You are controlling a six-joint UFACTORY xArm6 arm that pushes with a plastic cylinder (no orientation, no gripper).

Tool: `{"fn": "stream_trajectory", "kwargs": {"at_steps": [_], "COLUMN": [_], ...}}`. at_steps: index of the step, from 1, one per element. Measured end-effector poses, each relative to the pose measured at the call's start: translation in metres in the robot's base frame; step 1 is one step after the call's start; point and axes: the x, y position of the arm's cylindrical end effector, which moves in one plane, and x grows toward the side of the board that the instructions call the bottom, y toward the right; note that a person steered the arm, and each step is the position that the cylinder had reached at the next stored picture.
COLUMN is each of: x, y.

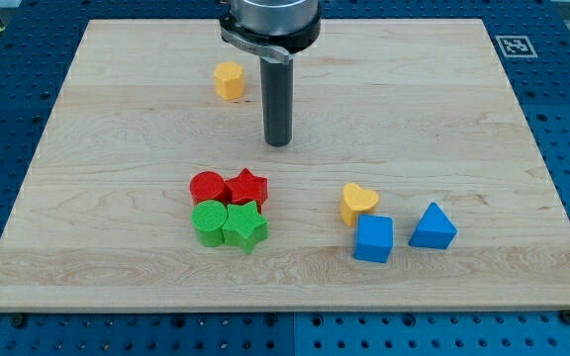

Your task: Move your hand to the left of the yellow hexagon

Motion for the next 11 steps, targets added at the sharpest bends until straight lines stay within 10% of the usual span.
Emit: {"fn": "stream_trajectory", "kwargs": {"at_steps": [5,11], "x": [-0.011,-0.109], "y": [0.0,-0.138]}}
